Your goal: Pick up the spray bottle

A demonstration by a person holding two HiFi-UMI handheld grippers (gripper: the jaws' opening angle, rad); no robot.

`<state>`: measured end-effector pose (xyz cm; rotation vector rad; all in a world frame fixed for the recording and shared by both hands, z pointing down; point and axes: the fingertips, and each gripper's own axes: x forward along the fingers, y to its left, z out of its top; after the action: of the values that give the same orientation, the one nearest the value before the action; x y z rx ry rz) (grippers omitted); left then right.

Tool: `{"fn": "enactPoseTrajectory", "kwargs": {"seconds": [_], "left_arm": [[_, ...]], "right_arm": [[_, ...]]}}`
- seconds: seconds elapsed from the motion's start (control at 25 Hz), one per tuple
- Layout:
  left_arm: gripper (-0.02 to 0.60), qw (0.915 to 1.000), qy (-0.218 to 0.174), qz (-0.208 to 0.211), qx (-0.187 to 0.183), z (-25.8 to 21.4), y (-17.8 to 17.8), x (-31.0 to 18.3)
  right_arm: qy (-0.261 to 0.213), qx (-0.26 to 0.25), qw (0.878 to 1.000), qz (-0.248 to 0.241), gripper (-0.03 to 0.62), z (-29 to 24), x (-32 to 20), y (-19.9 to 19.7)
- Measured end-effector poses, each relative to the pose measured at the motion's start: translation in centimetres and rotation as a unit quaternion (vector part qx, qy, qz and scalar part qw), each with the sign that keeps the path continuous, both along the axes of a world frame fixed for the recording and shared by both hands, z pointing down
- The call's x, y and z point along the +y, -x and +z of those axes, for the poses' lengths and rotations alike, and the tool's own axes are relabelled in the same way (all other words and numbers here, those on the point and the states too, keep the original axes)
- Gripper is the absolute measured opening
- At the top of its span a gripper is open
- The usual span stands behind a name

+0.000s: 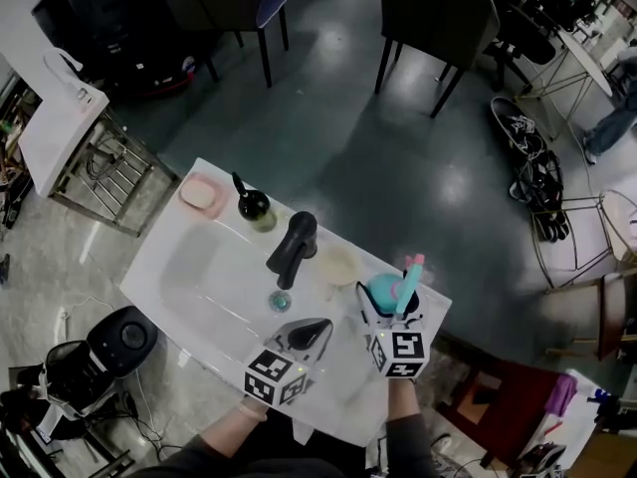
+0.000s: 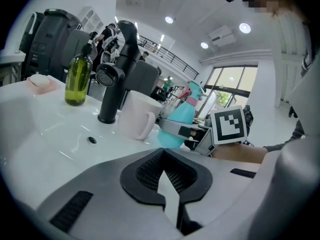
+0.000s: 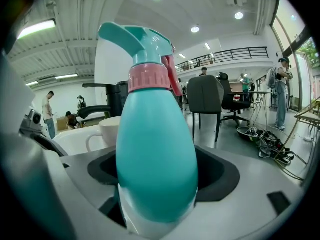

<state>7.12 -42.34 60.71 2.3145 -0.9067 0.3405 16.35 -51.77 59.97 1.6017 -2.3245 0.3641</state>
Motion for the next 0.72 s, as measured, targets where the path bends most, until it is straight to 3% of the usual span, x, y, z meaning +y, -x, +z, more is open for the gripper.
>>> {"fn": "enactPoseTrajectory", "kwargs": {"seconds": [0.36, 0.72], "left_arm": [[0.005, 0.9999, -0.011, 0.003, 0.005, -1.0, -0.4, 0.5], [0.005, 0.9989, -0.029, 0.033, 0.018, -2.7, -2.3, 1.7]], "right_arm": [[-0.012, -0.004, 1.0, 0.022, 0.374, -1.8, 1.8, -1.0], [-0.032, -0.006, 0.998, 0.049, 0.374, -5.1, 5.2, -1.7]]}}
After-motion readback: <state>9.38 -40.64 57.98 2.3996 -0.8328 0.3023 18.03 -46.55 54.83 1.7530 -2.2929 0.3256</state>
